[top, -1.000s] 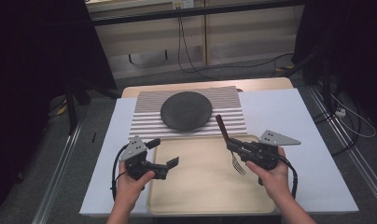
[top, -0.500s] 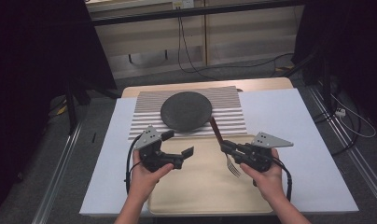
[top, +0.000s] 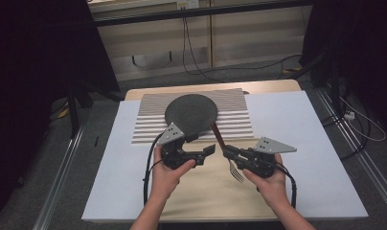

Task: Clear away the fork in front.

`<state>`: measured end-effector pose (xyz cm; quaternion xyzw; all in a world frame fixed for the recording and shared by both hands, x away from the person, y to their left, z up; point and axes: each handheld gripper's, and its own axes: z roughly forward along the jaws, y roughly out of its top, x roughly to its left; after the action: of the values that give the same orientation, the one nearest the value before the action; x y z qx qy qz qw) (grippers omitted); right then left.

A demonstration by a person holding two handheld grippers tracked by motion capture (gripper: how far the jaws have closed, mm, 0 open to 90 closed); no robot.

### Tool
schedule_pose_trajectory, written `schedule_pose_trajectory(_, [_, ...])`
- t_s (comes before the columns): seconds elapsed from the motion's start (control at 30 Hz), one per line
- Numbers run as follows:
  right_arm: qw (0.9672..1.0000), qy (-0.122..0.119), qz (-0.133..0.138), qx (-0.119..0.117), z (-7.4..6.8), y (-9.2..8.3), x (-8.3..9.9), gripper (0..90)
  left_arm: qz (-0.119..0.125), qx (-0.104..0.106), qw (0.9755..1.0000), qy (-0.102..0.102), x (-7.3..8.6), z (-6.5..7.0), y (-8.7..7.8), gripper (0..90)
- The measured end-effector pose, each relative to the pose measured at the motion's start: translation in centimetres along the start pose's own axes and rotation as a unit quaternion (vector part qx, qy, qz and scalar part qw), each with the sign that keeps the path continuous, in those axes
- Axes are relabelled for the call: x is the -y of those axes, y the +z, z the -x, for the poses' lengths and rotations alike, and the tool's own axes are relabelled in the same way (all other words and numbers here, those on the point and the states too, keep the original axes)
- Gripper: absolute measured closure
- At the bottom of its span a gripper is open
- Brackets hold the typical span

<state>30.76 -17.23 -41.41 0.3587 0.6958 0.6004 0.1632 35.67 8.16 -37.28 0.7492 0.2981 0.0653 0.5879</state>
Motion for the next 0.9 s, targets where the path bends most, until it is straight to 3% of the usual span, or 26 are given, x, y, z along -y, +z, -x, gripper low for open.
schedule_pose_trajectory(0.23, [1.0000, -0.009, 0.000, -0.003, -0.4, 0.2, -0.1, 78.4, 0.008, 0.012, 0.9998, -0.012, -0.5, 0.7, 1.4, 40.3])
schedule_pose_trajectory(0.47, [1.0000, -0.009, 0.003, -0.002, -0.4, 0.1, -0.1, 78.3, 0.029, 0.013, 0.9990, -0.031, -0.6, 0.8, 1.8, 57.6])
schedule_pose_trajectory(0.57, [0.9999, -0.011, 0.006, 0.000, -0.4, 0.1, -0.2, 78.3, 0.037, 0.023, 0.9983, -0.039, -0.6, 0.9, 1.9, 66.8])
schedule_pose_trajectory(0.67, [0.9998, -0.016, 0.008, 0.001, -0.4, 0.1, -0.2, 78.3, 0.044, 0.050, 0.9959, -0.060, -0.6, 0.8, 2.0, 77.0])
schedule_pose_trajectory(0.9, [0.9993, -0.028, 0.026, 0.002, -0.7, -0.1, -0.3, 76.6, 0.043, 0.074, 0.9934, -0.077, -1.1, 0.3, 1.4, 80.8])
